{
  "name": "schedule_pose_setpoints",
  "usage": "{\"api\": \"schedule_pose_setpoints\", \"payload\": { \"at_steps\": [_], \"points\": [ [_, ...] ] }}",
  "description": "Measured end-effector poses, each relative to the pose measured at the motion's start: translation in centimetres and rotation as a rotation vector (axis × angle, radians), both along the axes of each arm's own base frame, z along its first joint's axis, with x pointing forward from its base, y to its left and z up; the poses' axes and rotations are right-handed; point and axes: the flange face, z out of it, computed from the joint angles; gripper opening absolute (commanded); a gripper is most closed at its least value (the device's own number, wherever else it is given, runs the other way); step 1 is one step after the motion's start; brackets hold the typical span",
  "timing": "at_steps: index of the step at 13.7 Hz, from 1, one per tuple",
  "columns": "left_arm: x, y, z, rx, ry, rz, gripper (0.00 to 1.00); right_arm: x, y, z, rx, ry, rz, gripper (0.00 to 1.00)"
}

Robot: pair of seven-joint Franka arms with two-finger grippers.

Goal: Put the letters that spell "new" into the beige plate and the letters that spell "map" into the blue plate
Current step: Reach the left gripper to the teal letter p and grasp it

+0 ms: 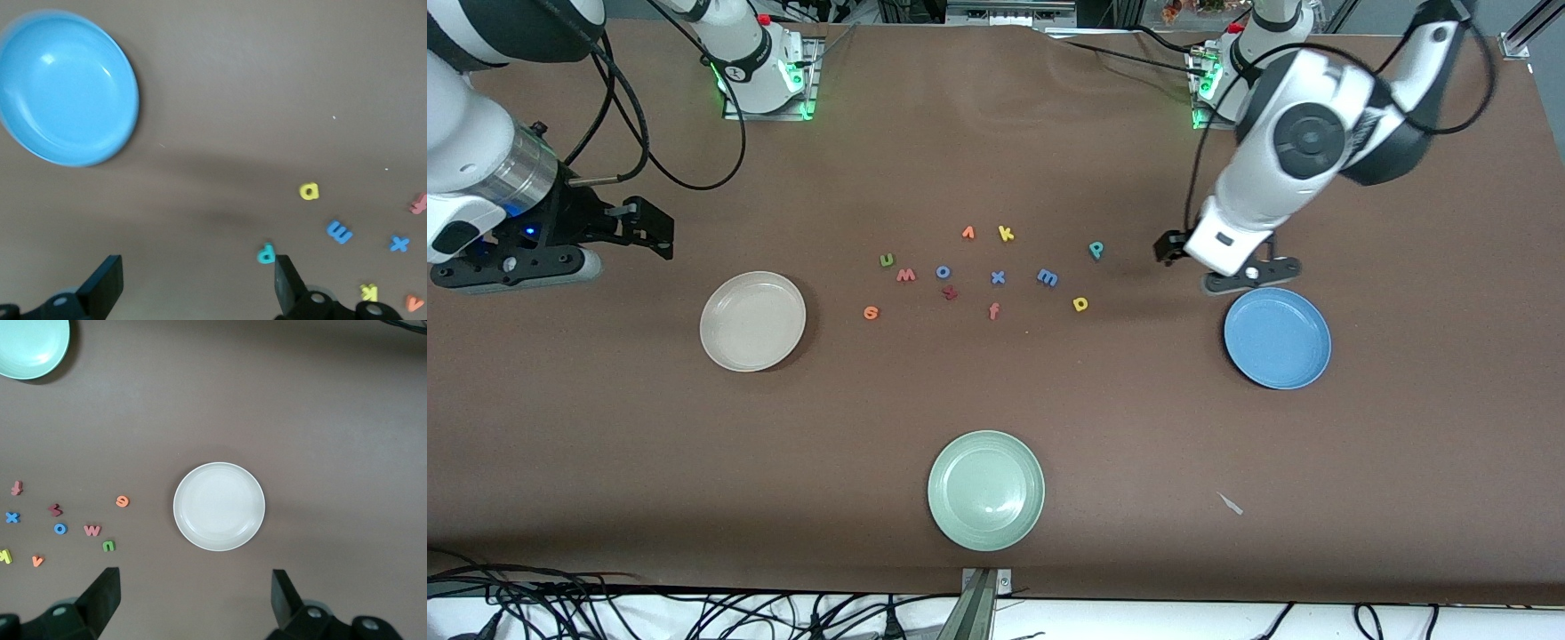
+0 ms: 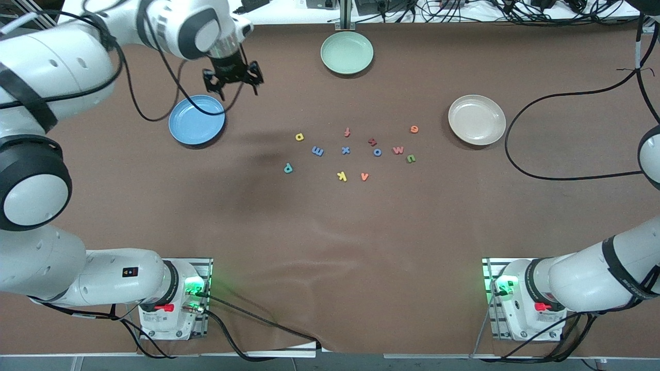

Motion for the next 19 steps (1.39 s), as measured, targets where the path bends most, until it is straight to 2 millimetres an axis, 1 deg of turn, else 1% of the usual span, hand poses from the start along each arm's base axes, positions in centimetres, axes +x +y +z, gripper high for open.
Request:
{"api": "schedule_pose_setpoints", "payload": {
  "at_steps": [2,4,5,7,10,12,14,15,16,18,19],
  "points": [
    [-1.6,-2.8,-4.1,-0.026,0.001,0.037,1.00,0.0,0.0,0.0,0.000,0.000,0.000,1.00],
    [-3.6,-4.7,-8.2,-0.057,-0.001,0.075,1.00,0.0,0.0,0.0,0.000,0.000,0.000,1.00],
    [-4.8,-5.7,-10.0,-0.067,0.002,0.098,1.00,0.0,0.0,0.0,0.000,0.000,0.000,1.00],
    [-6.8,-7.7,-13.0,-0.062,0.016,0.132,1.00,0.0,0.0,0.0,0.000,0.000,0.000,1.00],
    [-8.5,-9.5,-16.9,-0.007,-0.010,0.125,0.98,0.0,0.0,0.0,0.000,0.000,0.000,1.00],
    [-9.1,-9.8,-19.3,0.026,-0.031,0.124,0.93,0.0,0.0,0.0,0.001,-0.003,0.000,1.00],
    [-9.4,-9.8,-20.8,0.035,-0.025,0.125,0.85,0.0,0.2,0.0,0.001,-0.004,0.003,1.00],
    [-9.4,-9.9,-21.1,0.035,-0.020,0.127,0.80,0.0,0.3,0.0,0.001,-0.004,0.006,1.00],
    [-9.4,-9.8,-21.2,0.035,-0.018,0.129,0.78,0.0,0.4,0.0,0.001,-0.004,0.006,1.00],
    [-9.4,-9.8,-21.2,0.035,-0.017,0.130,0.70,0.0,0.1,0.0,0.001,-0.004,0.001,1.00],
    [-9.4,-9.8,-21.2,0.035,-0.017,0.129,0.68,0.1,0.0,0.0,0.001,-0.004,0.000,1.00]
  ]
}}
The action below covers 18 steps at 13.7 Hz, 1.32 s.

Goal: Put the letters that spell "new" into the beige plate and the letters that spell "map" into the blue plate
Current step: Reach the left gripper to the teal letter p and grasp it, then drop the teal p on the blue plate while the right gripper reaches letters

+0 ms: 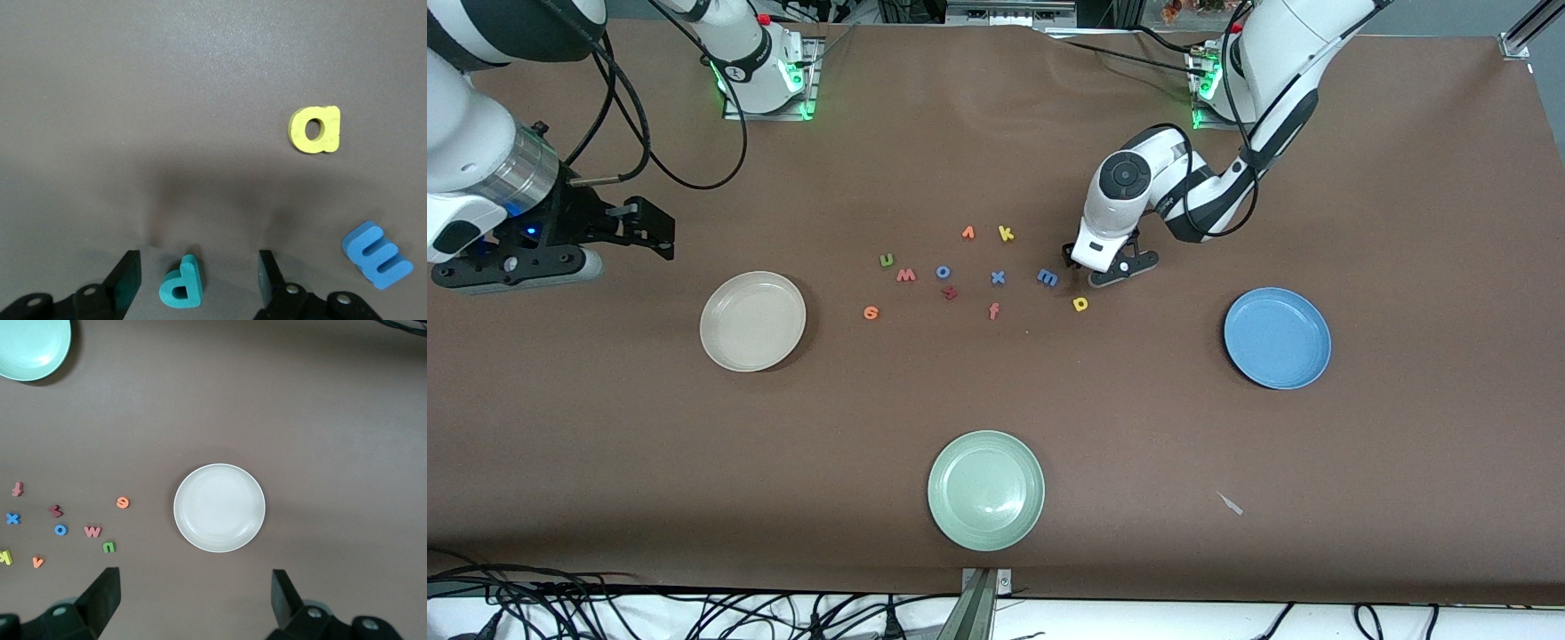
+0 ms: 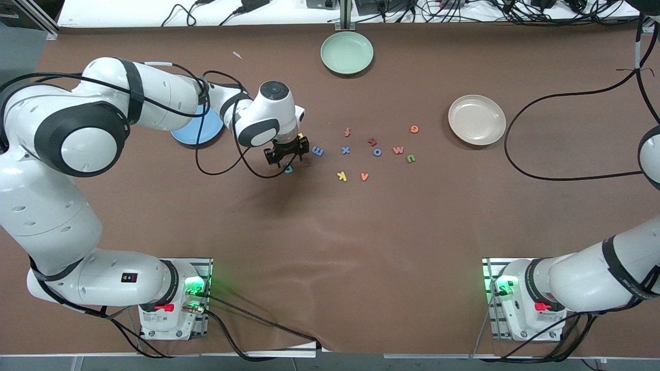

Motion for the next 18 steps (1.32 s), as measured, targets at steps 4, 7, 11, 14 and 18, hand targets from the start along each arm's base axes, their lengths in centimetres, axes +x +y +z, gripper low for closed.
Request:
{"api": "schedule_pose_setpoints", "payload": {
  "at_steps": [4,7,11,14,18],
  "points": [
    [-0.7,0.1,-0.4,0.007,0.012,-0.005,0.57,0.0,-0.2,0.0,-0.001,0.000,-0.003,1.00],
    [-0.7,0.0,-0.4,0.008,0.012,0.006,0.45,0.1,-0.3,0.0,-0.001,0.000,-0.009,1.00],
    [-0.9,-0.2,-0.3,0.009,0.010,0.032,0.32,0.4,-0.3,-0.9,-0.004,0.014,-0.009,1.00],
    [-1.0,-0.4,-0.3,0.011,0.009,0.051,0.21,0.5,-0.2,-1.1,-0.005,0.015,-0.007,1.00],
    [-0.8,-0.3,-0.1,0.026,0.012,0.062,0.05,0.9,1.1,-2.8,0.015,0.045,0.010,1.00]
  ]
}}
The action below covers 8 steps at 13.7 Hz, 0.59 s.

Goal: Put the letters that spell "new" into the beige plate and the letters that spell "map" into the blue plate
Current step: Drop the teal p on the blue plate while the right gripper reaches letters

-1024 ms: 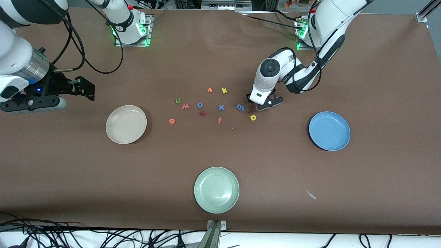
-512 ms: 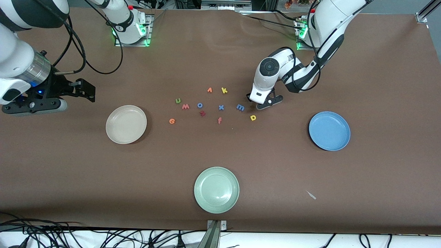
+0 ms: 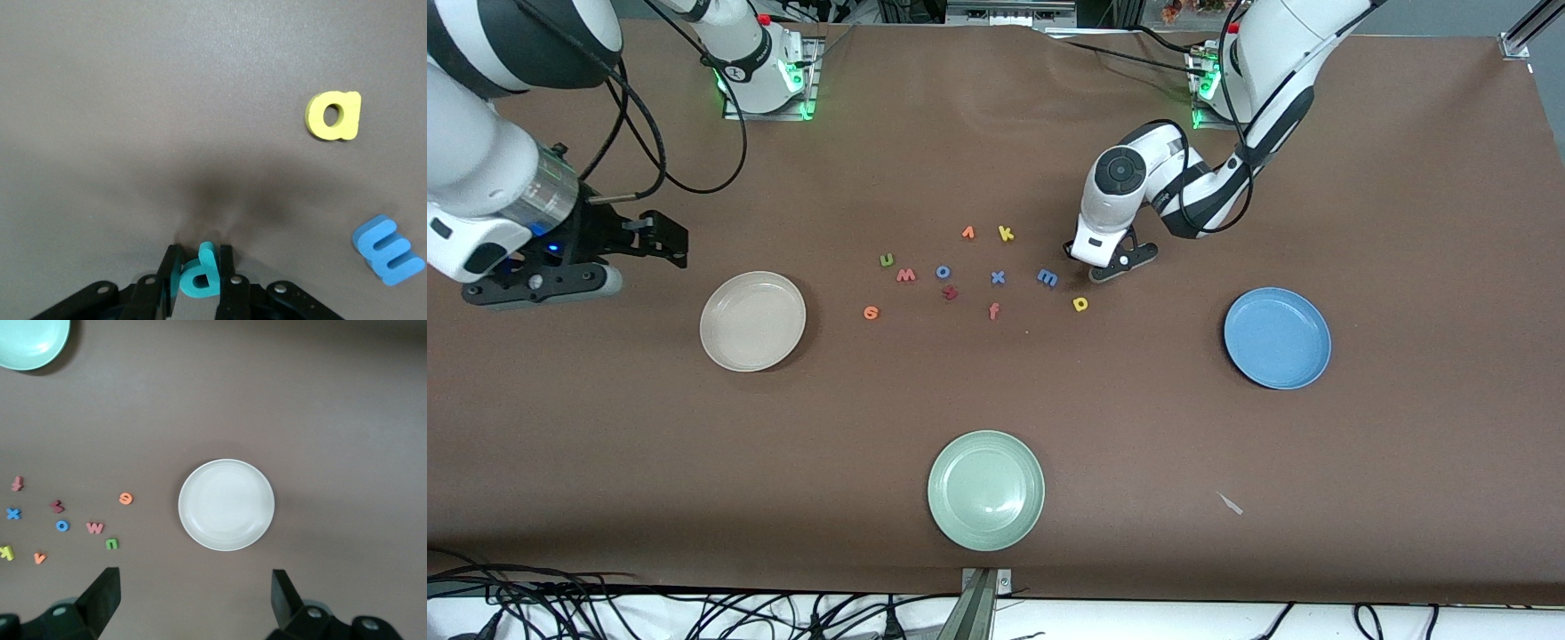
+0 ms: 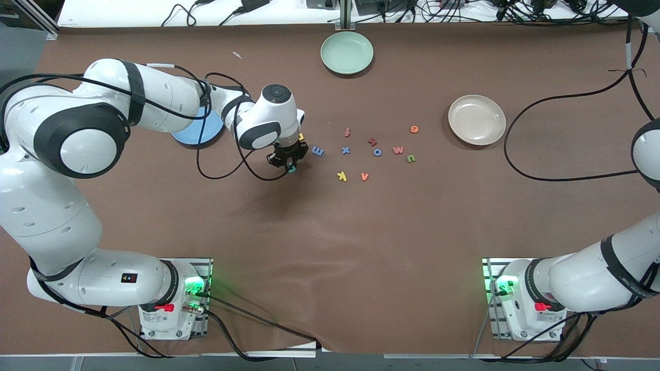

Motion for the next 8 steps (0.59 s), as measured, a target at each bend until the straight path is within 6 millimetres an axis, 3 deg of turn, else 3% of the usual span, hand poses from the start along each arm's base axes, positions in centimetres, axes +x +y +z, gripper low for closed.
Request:
{"api": "schedule_pose_setpoints", "payload": {
  "at_steps": [2,5,6,8],
  "points": [
    [1.5,0.3,0.9,0.035,0.007,0.014,0.04,0.4,0.6,-1.2,0.017,0.018,0.002,1.00],
    [5.8,0.2,4.5,0.063,0.028,0.014,0.04,0.9,0.7,-2.4,0.015,0.032,0.002,1.00],
    [7.6,0.9,6.1,0.062,0.043,-0.007,0.05,1.2,0.8,-2.7,0.017,0.028,0.002,1.00],
    [11.9,4.4,9.2,0.057,0.073,-0.051,0.05,1.7,1.2,-3.3,0.043,0.019,-0.003,1.00]
  ]
}}
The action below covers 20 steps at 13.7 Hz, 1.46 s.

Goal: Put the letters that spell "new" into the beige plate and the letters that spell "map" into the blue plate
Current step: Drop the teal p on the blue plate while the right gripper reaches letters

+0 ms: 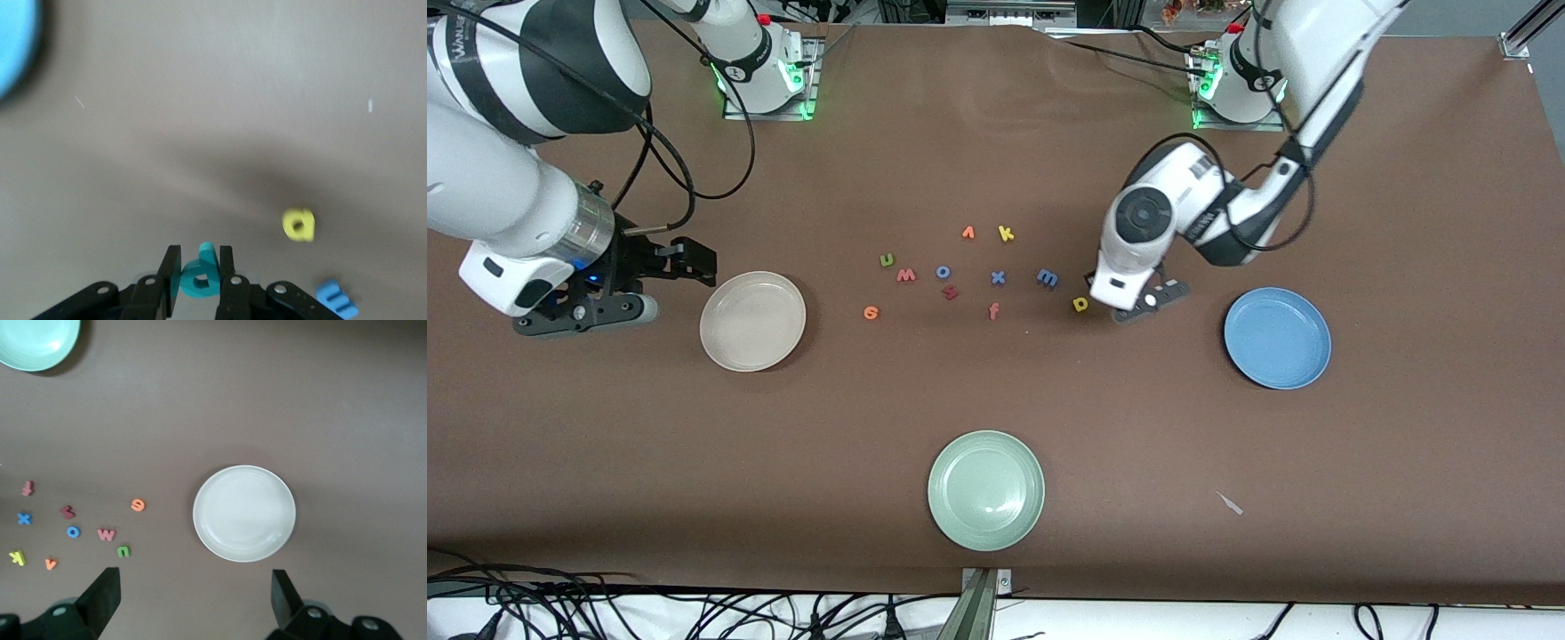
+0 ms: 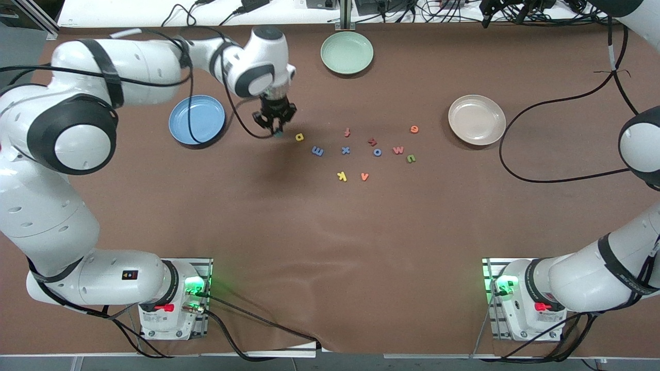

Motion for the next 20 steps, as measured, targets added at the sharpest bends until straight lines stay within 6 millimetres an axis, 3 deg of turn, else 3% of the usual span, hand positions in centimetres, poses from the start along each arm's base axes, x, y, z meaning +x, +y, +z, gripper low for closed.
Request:
{"api": "schedule_pose_setpoints", "payload": {
  "at_steps": [3,6,8,9,10,11,13,16,18,20],
  "points": [
    [4.8,7.5,2.6,-0.030,0.048,-0.125,0.06,0.7,0.6,-1.8,0.020,0.012,-0.031,0.99],
    [7.3,15.7,2.6,-0.085,0.082,-0.298,0.07,0.6,3.5,-5.6,0.041,0.014,-0.111,0.99],
    [8.2,20.0,1.8,-0.072,0.096,-0.402,0.08,-0.1,5.9,-8.4,0.055,0.016,-0.178,0.99],
    [8.5,21.8,0.8,-0.057,0.103,-0.437,0.15,-0.3,6.8,-9.8,0.062,0.008,-0.205,0.99],
    [8.7,22.9,-0.5,-0.053,0.102,-0.457,0.55,-0.6,7.6,-11.5,0.069,-0.005,-0.225,0.99],
    [8.8,23.5,-2.0,-0.059,0.104,-0.469,1.00,-1.0,8.3,-13.3,0.073,-0.016,-0.240,0.99],
    [8.8,23.5,-3.8,-0.076,0.116,-0.472,1.00,-2.0,9.1,-17.0,0.068,-0.015,-0.270,0.99],
    [9.4,22.1,-2.4,-0.096,0.083,-0.439,1.00,-3.0,10.0,-21.7,0.066,-0.042,-0.295,0.99],
    [9.4,18.5,-1.5,-0.121,0.046,-0.356,1.00,-3.8,10.4,-25.1,0.045,-0.069,-0.310,0.99],
    [8.6,13.0,-1.2,-0.150,-0.002,-0.270,1.00,-4.3,11.1,-27.6,0.039,-0.080,-0.340,0.99]
  ]
}}
